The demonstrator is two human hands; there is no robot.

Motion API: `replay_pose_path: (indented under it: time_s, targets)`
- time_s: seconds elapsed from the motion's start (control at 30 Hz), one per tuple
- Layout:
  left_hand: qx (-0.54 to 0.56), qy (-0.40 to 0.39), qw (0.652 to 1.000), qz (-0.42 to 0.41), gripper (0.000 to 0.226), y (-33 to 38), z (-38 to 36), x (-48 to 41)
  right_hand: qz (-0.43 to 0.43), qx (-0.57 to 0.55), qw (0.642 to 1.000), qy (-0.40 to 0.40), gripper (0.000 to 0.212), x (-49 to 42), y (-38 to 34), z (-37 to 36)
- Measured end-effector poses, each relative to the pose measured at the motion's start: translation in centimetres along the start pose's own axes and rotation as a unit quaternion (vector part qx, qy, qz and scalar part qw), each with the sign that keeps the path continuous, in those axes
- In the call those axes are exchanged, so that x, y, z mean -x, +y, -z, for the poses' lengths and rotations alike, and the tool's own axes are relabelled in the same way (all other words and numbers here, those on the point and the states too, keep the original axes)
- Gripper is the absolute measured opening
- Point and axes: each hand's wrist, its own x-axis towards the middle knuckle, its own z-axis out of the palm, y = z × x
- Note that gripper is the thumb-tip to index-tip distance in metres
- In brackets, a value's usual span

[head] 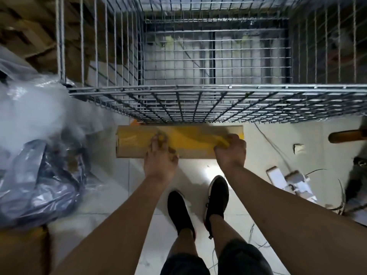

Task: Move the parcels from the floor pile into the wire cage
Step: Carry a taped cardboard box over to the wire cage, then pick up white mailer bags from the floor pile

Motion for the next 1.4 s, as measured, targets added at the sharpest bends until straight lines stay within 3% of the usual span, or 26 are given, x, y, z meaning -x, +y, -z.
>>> replay_pose_path:
  time_s: [0.2,0.47,0.67,0.83,1.1,1.4]
  targets:
    - [0.021,0.008,0.997,-0.068,0.063,1.8,1.8,1.7,0.092,0.014,0.994,-0.066,0.042,2.4,0.5,0.5]
    - [-0.074,-0.029,0.985,-0.154,0.053,7.5,9.5,6.5,0.17,0.079,0.977,-0.104,0.041,8.1,-3.1,7.4]
    - [-0.165,-0.041,0.964,-0.206,0.036,13.5,16.4,12.9,0.147,0.093,0.981,-0.085,0.042,14.7,-3.9,16.5]
    - [-0.192,-0.041,0.932,-0.306,0.03,20.6,19.3,19.5,0.091,0.057,0.994,-0.037,0.051,20.4,-1.0,25.1]
    - [-0.271,-0.065,0.835,-0.474,0.038,35.5,17.6,31.8,-0.071,-0.051,0.992,0.089,0.061,28.4,10.2,37.4]
    - [-0.377,-0.089,0.666,-0.638,0.046,48.1,7.9,49.7,-0.233,-0.205,0.931,0.193,0.063,38.4,28.1,45.1]
